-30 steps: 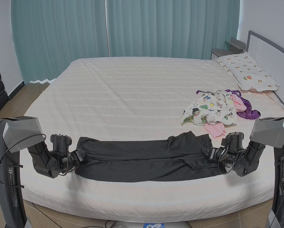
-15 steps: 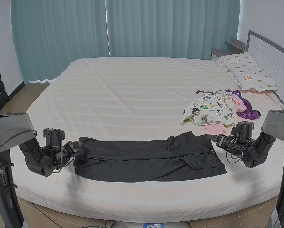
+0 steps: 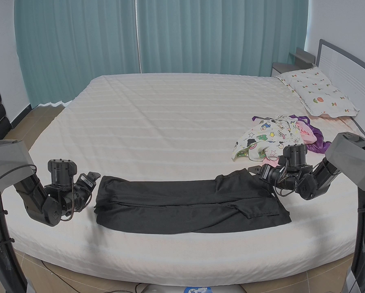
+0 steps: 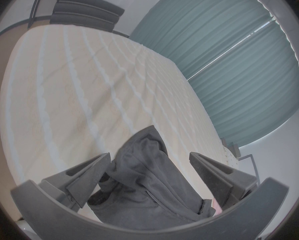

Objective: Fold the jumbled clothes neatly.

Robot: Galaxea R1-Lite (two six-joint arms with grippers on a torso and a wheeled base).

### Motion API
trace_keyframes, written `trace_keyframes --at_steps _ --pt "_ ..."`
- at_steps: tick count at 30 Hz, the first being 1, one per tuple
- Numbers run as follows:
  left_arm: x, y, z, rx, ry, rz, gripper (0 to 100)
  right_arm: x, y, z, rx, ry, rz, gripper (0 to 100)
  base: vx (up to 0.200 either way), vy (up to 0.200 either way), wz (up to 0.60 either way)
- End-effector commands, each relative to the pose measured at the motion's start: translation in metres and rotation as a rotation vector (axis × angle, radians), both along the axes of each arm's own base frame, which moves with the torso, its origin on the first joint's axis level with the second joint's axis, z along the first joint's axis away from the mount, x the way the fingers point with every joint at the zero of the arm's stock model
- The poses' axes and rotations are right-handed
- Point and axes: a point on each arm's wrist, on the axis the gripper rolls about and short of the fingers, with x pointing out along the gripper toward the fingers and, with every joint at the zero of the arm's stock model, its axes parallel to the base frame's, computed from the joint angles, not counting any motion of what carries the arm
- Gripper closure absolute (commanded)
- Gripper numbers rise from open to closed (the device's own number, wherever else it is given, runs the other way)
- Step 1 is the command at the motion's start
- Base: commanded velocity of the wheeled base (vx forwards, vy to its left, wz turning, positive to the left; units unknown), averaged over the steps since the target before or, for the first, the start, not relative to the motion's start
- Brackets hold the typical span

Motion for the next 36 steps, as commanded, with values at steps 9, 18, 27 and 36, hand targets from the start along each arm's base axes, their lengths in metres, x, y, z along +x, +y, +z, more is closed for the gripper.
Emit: trace_keyframes --at_steps 9,18,27,36 --pt "-0.004 0.000 -0.003 -0.034 0.018 -0.001 0 0.019 0.010 -0.040 -0.008 0.060 0.013 0 0.000 0.000 0.00" --pt "-0.006 0.000 -0.006 -0.033 0.030 0.001 0 0.016 0.008 -0.040 -0.011 0.066 0.004 100 0.000 0.000 0.00" --pt "-0.006 0.000 -0.010 -0.032 0.044 0.000 0 -0.001 -0.009 -0.022 -0.001 0.074 -0.035 100 0.000 0.000 0.00" --pt "-0.007 -0.001 -0.013 -0.032 0.055 -0.003 0 -0.016 -0.015 -0.022 -0.003 0.074 -0.043 100 0.000 0.000 0.00"
